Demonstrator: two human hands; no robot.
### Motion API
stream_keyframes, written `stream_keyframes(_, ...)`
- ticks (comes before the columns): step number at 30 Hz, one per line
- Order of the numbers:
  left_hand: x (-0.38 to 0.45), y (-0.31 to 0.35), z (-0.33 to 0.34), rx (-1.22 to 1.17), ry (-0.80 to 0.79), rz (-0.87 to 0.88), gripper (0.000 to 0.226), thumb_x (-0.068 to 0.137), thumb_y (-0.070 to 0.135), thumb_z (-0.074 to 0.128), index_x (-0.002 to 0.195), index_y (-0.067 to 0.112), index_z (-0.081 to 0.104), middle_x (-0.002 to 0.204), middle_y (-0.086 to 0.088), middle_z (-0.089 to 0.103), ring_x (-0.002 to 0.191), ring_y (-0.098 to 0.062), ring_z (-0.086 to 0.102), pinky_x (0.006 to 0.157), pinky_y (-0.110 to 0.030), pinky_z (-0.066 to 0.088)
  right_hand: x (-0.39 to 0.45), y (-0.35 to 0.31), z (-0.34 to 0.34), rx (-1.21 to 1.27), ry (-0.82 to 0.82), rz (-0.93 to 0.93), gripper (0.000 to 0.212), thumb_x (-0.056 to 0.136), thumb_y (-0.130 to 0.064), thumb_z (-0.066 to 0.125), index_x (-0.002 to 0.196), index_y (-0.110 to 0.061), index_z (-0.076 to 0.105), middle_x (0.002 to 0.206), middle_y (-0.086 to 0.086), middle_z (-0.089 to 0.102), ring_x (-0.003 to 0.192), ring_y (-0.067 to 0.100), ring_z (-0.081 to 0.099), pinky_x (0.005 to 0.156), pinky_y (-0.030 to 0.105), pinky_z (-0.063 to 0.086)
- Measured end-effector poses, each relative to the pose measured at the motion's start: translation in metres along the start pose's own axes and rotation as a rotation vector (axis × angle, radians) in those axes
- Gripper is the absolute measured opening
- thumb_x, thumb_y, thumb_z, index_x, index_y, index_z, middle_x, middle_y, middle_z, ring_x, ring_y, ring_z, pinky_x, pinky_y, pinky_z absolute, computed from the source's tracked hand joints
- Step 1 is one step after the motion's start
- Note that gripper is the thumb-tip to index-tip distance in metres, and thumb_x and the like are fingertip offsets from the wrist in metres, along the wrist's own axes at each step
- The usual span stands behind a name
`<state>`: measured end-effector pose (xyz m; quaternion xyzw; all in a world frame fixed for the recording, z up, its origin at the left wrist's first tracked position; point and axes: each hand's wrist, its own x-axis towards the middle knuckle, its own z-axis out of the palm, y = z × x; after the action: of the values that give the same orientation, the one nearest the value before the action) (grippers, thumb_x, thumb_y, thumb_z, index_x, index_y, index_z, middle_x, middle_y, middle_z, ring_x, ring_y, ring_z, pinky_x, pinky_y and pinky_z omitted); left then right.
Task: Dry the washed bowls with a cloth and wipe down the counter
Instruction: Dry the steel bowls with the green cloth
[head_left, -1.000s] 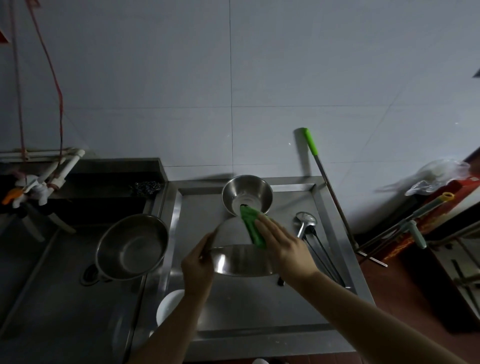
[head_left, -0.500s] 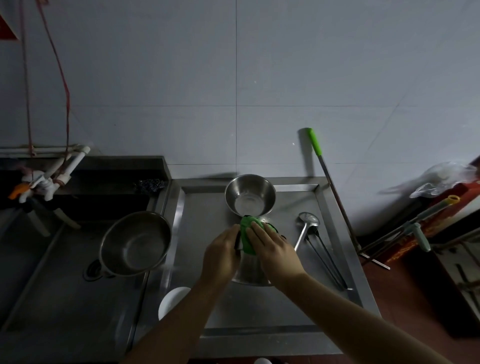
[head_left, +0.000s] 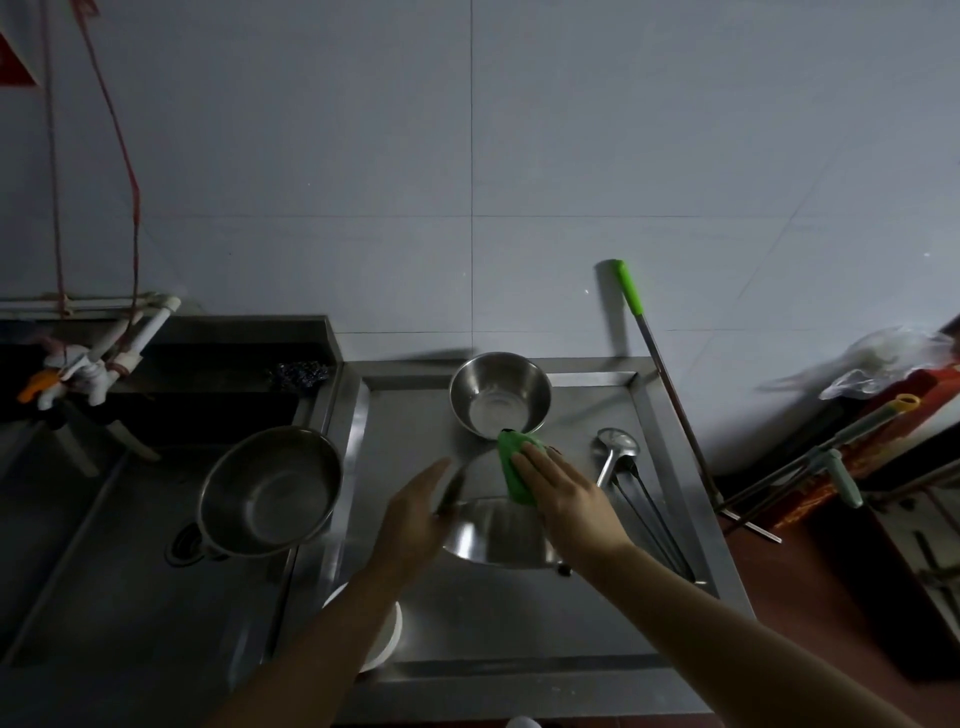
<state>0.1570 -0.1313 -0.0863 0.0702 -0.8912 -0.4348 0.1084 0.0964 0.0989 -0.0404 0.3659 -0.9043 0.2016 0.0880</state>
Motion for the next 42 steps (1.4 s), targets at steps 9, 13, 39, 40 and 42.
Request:
stream_keyframes(9, 0.009, 0.026, 0.006, 0.061, 0.101, 0.200, 0.038, 0.086, 0.017, 0.066, 0.125, 0.019, 0.067, 0.121, 0.005, 0.070, 0.108, -0.007, 0.066, 0.095, -0.022, 0.053, 0.012, -0.023, -0.003, -0.077, 0.079, -0.097, 0.073, 0.066, -0.011, 0.088, 0.133, -0.002, 0.060, 0.136, 0.016, 0.060, 0.116, 0.038, 0.064, 0.079, 0.047, 0.061)
stream_keyframes(13, 0.007, 0.015, -0.008, -0.267, 0.368, -0.132, 0.036, 0.090, 0.028, 0.062, 0.118, 0.008, 0.072, 0.114, 0.002, 0.072, 0.106, -0.011, 0.068, 0.093, -0.018, 0.049, 0.001, 0.002, -0.015, 0.215, 0.144, 0.073, 0.068, 0.089, -0.009, 0.066, 0.151, -0.023, 0.041, 0.150, 0.004, 0.049, 0.118, 0.027, 0.063, 0.085, 0.040, 0.060)
stream_keyframes(39, -0.004, 0.034, -0.009, -0.373, 0.434, -0.433, 0.024, 0.098, 0.022, 0.062, 0.108, 0.004, 0.075, 0.095, -0.003, 0.074, 0.098, -0.019, 0.068, 0.075, -0.011, 0.046, -0.020, 0.005, -0.001, 0.521, 0.151, 0.464, 0.053, 0.093, -0.014, 0.064, 0.141, -0.031, 0.049, 0.126, -0.003, 0.064, 0.114, 0.015, 0.062, 0.094, 0.037, 0.056)
stream_keyframes(40, -0.005, 0.034, -0.007, -0.403, 0.435, -0.506, 0.029, 0.099, 0.026, 0.060, 0.105, 0.002, 0.074, 0.089, -0.004, 0.070, 0.094, -0.021, 0.066, 0.074, -0.019, 0.046, -0.019, 0.001, 0.003, 0.566, 0.174, 0.528, 0.051, 0.093, -0.012, 0.065, 0.137, -0.033, 0.052, 0.122, -0.004, 0.065, 0.113, 0.014, 0.062, 0.094, 0.038, 0.056)
stream_keyframes(42, -0.009, 0.034, -0.002, -0.474, 0.434, -0.664, 0.029, 0.100, 0.033, 0.058, 0.100, 0.007, 0.070, 0.086, -0.004, 0.064, 0.088, -0.021, 0.059, 0.079, -0.028, 0.042, -0.017, -0.006, 0.010, 0.620, 0.221, 0.615, 0.047, 0.092, -0.009, 0.065, 0.132, -0.031, 0.056, 0.116, -0.004, 0.067, 0.108, 0.013, 0.063, 0.092, 0.043, 0.056)
